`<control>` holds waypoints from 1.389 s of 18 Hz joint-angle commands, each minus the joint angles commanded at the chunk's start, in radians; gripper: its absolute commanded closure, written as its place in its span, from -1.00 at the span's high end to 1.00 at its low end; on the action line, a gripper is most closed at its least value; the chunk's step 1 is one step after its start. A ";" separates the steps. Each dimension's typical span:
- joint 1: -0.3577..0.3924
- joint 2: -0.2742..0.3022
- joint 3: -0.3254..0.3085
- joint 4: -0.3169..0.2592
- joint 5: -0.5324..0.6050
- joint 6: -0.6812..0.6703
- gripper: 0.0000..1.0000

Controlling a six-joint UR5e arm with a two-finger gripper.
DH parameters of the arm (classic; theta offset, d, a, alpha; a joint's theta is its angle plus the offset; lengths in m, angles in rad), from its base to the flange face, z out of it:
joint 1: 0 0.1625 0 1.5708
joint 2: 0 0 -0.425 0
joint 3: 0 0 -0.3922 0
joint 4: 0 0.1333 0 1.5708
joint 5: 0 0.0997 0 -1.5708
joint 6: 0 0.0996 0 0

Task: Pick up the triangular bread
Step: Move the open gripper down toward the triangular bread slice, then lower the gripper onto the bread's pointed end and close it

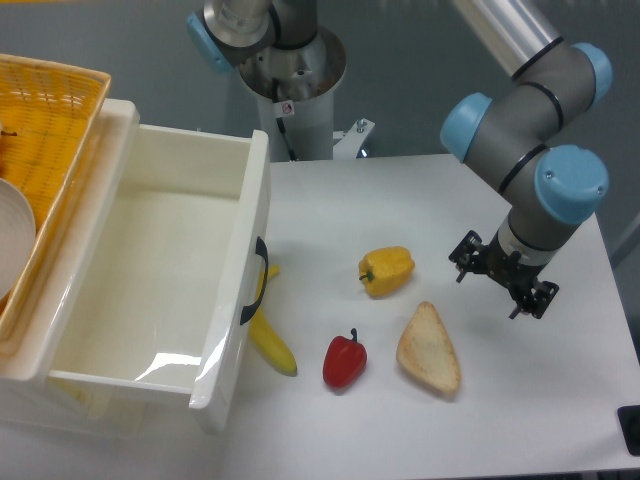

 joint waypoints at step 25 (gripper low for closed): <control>-0.031 -0.005 -0.181 0.111 -0.002 -0.073 1.00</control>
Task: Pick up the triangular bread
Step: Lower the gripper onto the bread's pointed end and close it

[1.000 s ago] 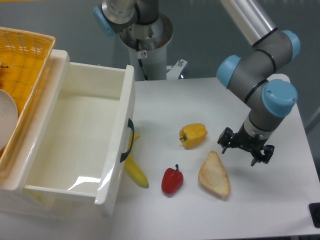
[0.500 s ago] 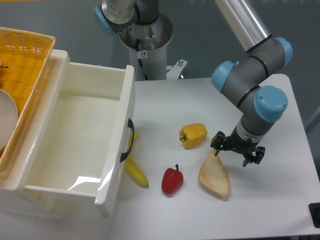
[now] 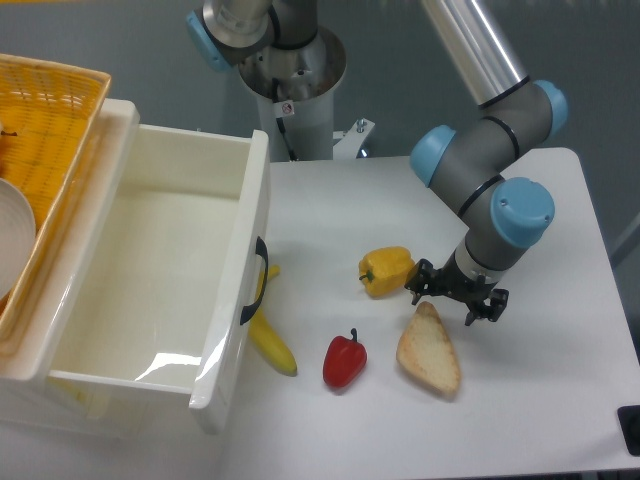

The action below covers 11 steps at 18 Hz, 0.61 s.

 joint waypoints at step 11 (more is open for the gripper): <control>-0.017 0.000 -0.022 0.052 0.009 0.000 -0.63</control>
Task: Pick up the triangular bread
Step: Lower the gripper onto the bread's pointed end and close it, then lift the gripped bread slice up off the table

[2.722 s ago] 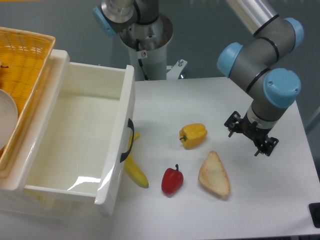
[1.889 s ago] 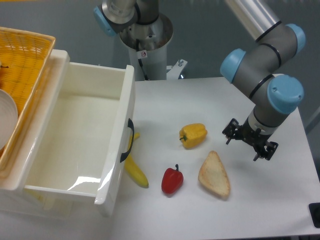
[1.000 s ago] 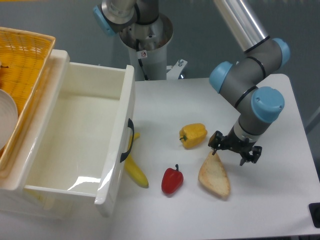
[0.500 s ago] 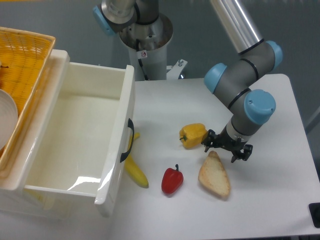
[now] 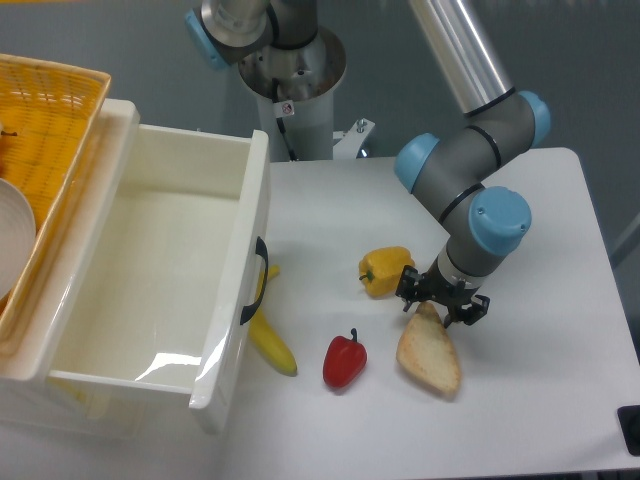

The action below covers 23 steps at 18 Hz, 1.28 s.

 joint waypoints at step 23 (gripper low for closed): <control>0.035 -0.035 0.319 -0.282 0.136 0.333 -1.00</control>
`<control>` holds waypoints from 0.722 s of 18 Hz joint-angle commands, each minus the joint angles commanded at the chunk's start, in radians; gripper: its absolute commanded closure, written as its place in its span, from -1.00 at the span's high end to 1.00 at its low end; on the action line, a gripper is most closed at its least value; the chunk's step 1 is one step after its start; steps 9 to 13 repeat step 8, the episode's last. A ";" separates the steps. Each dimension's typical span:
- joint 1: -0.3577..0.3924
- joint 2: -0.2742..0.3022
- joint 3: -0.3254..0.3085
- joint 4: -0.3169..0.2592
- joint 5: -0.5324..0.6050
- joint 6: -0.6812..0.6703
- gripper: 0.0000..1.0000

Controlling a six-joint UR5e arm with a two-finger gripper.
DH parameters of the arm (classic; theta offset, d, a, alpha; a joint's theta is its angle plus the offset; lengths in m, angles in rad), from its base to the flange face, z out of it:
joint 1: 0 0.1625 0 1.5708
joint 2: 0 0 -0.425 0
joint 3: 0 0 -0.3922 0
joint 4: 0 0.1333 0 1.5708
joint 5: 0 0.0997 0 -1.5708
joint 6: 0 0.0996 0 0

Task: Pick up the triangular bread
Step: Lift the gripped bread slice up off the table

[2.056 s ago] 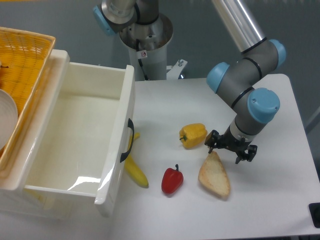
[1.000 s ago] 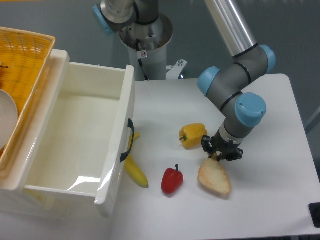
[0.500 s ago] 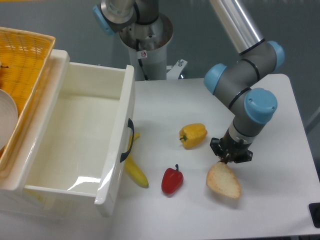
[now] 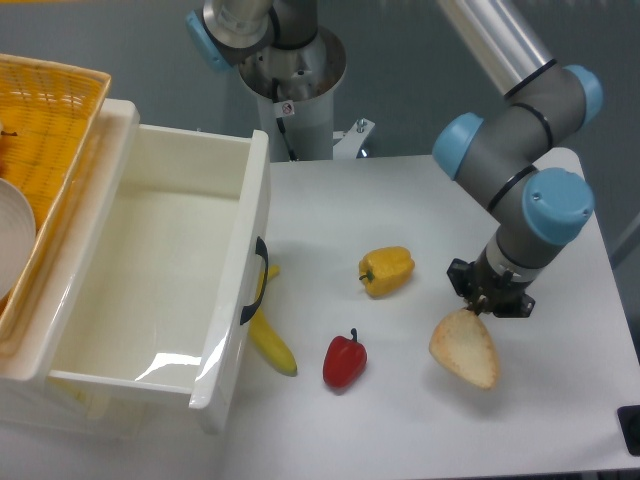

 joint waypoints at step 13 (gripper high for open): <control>0.000 -0.049 0.143 -0.144 0.026 0.054 -1.00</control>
